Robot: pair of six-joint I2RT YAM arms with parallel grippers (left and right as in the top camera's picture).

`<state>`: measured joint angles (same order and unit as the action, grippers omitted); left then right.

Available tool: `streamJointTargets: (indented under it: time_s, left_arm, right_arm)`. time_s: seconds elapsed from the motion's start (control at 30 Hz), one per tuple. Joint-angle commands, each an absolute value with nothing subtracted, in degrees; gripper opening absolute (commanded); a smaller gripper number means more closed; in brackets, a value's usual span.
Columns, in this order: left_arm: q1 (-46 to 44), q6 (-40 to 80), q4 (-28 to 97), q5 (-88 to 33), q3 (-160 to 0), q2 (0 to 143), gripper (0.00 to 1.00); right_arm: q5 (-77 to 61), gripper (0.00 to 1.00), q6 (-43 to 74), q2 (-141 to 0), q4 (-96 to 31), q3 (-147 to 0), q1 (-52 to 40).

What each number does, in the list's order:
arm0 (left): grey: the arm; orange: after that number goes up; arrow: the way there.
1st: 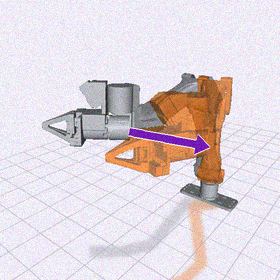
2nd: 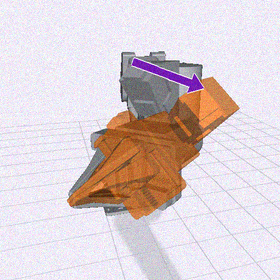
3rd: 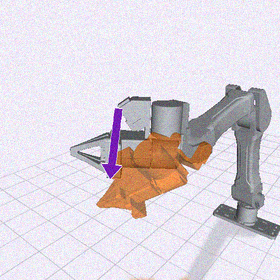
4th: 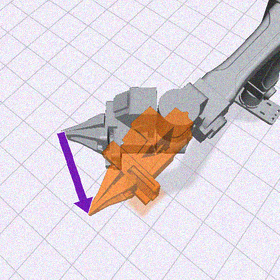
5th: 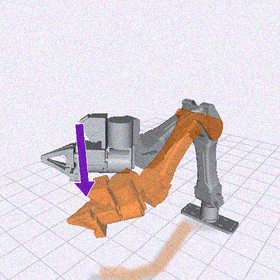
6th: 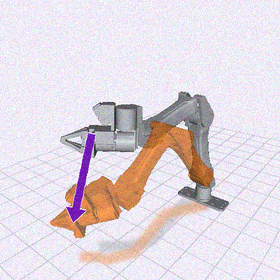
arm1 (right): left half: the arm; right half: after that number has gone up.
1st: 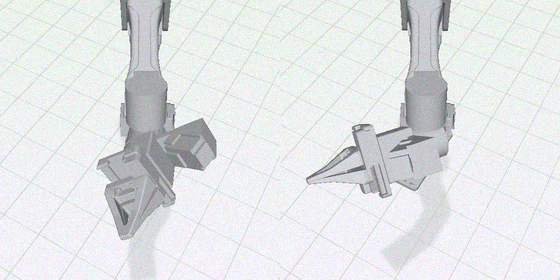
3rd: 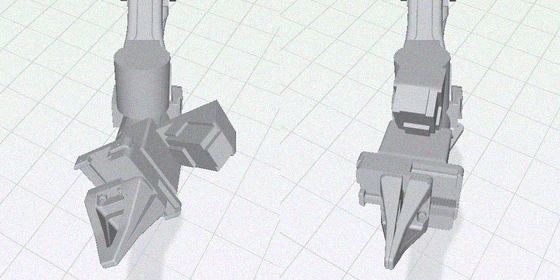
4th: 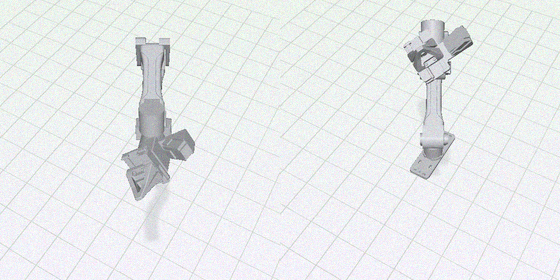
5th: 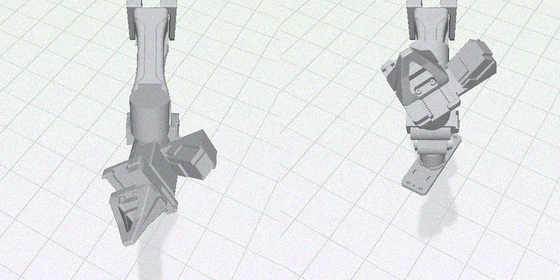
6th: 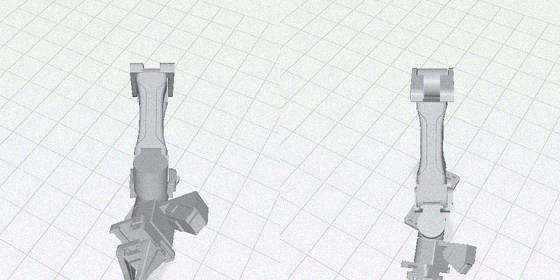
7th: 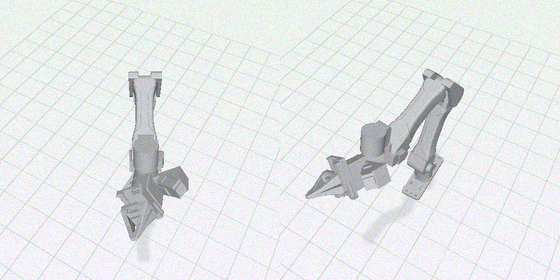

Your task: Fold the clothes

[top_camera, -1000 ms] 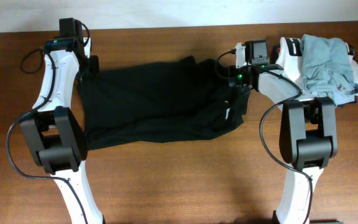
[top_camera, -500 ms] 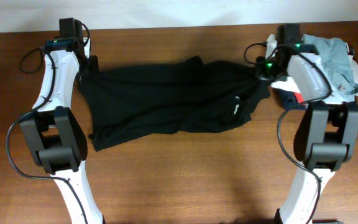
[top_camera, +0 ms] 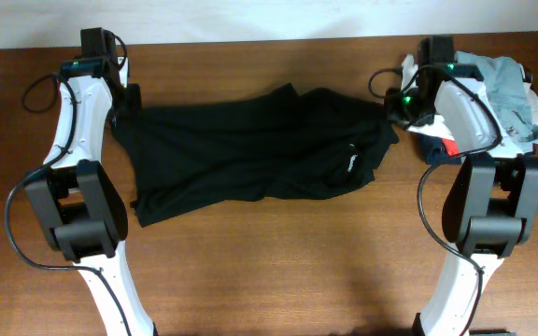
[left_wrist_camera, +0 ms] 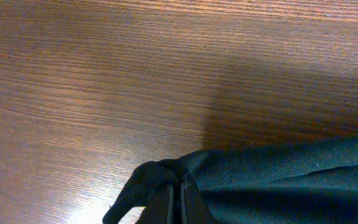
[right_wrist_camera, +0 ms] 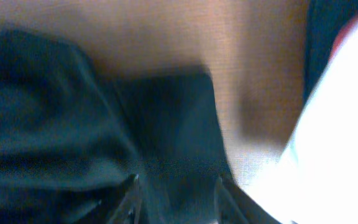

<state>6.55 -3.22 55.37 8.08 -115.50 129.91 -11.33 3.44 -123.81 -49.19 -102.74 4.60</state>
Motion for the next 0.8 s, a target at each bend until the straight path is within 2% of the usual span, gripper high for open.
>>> streamJointTargets:
  time_s: [0.0,0.3,0.77]
  left_arm:
    - [6.9,-3.3,55.4,9.4,-116.2,128.6,0.01]
    - [6.9,-3.3,56.1,8.8,-116.2,128.6,0.01]
    - [6.9,-3.3,56.1,8.8,-116.2,128.6,0.01]
  right_arm:
    - [-12.5,0.45,2.0,-122.4,-43.0,-106.6,3.7]
    - [-11.8,0.5,2.0,-127.1,-27.2,-106.6,-2.2]
    - [-11.6,0.5,3.7,-137.8,-21.3,-106.6,-7.7]
